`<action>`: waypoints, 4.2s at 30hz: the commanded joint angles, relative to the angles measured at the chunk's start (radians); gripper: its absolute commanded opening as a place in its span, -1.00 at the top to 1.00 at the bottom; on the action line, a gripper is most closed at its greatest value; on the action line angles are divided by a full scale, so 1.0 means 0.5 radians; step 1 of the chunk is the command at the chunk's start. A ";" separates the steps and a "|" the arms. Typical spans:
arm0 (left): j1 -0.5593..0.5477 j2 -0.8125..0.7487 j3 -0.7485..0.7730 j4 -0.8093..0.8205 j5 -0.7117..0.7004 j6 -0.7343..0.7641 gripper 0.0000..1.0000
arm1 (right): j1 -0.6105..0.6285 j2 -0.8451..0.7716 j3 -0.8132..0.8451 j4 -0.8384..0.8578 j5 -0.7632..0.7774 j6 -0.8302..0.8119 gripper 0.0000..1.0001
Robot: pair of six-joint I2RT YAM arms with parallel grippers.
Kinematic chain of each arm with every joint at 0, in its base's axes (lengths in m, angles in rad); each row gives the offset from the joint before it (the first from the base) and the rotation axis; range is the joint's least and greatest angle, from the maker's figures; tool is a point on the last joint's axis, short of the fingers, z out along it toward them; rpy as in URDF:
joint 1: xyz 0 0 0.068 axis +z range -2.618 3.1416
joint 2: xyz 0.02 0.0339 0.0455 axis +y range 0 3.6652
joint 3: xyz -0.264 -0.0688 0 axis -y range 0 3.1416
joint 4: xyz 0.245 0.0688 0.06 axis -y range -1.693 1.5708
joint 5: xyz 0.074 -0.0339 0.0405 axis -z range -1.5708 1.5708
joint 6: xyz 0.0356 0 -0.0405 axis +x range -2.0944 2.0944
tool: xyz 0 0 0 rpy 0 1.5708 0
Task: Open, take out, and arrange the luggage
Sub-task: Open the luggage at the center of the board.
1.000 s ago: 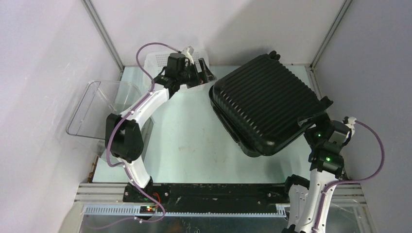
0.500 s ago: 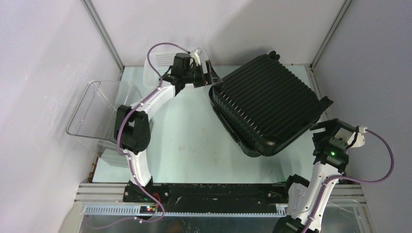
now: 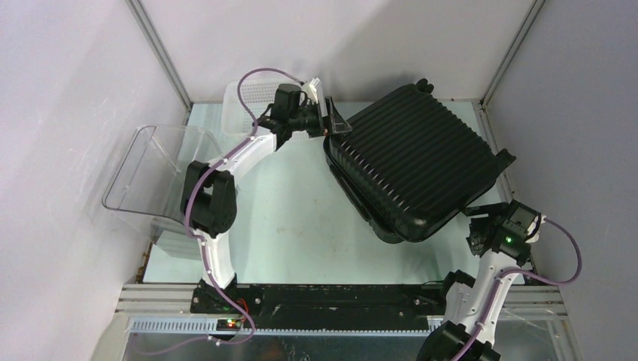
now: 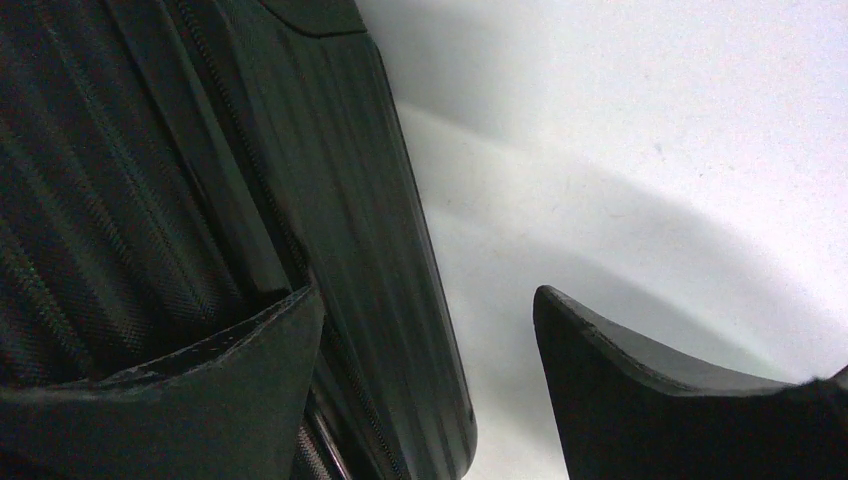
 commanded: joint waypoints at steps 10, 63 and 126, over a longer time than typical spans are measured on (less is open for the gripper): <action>-0.069 -0.112 -0.093 0.136 0.137 -0.078 -0.70 | 0.162 -0.450 -0.141 0.120 -0.738 0.074 -0.51; -0.159 -0.820 -0.866 1.546 -0.024 -1.213 -0.89 | 0.232 -0.665 -0.150 1.046 -1.088 0.933 -0.59; -0.377 0.000 0.348 1.885 -0.582 -2.192 1.00 | 0.535 -0.425 0.993 0.932 -0.640 -2.164 -0.65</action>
